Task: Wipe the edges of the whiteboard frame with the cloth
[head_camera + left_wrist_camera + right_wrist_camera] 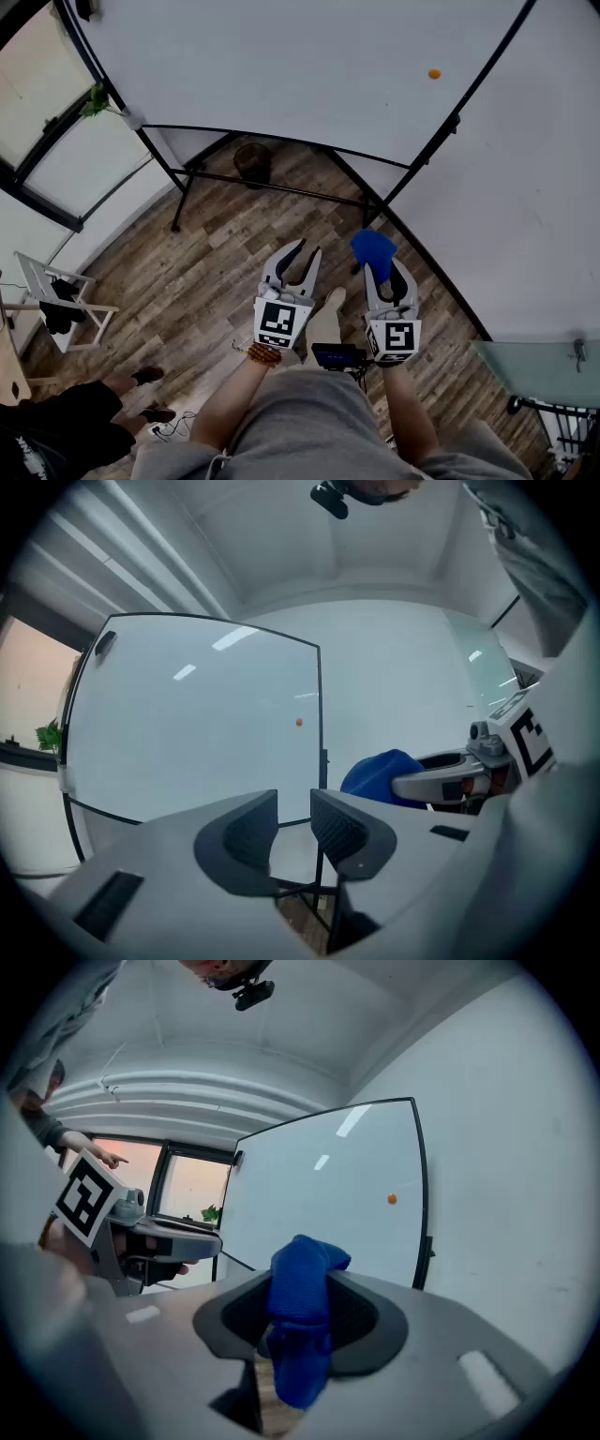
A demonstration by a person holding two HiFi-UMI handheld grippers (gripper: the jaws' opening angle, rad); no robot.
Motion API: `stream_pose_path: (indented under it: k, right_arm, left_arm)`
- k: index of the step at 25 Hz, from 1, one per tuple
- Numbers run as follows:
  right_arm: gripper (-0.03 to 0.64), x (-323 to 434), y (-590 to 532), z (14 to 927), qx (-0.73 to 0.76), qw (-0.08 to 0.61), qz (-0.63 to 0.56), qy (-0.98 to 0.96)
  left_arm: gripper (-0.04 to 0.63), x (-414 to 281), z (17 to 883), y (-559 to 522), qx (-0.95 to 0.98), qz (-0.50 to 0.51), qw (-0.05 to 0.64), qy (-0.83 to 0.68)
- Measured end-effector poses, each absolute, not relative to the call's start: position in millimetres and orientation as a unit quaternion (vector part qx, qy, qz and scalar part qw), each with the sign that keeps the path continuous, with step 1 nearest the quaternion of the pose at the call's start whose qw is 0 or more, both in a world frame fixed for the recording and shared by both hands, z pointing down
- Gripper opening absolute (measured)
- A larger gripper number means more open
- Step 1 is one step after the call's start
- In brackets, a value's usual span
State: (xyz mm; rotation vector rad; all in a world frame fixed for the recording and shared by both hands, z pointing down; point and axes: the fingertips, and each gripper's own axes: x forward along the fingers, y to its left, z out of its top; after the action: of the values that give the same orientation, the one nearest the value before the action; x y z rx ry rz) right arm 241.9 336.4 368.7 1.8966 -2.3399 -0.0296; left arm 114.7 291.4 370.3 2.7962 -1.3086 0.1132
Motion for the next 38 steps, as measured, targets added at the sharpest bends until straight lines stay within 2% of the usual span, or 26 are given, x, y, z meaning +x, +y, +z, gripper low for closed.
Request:
stream_pose_path:
  k: [4, 21, 27, 38]
  right_arm:
    - [0.167, 246.0, 335.1, 372.2, 0.625, 0.045, 0.006, -0.78]
    - [0.167, 292.1, 311.7, 395.0, 0.638, 0.049, 0.028, -0.768]
    - [0.167, 311.8, 283.4, 399.6, 0.629, 0.055, 0.037, -0.775]
    - [0.167, 353.3, 230.5, 418.4, 0.625, 0.067, 0.056, -0.776]
  left_arm:
    - [0.109, 119.3, 370.6, 289.9, 0.906, 0.037, 0.025, -0.422]
    - [0.098, 144.6, 382.3, 270.1, 0.903, 0.048, 0.02, -0.427]
    - [0.057, 148.3, 385.0, 250.5, 0.891, 0.053, 0.029, -0.45]
    - [0.041, 172.6, 385.5, 212.3, 0.881, 0.056, 0.027, -0.47]
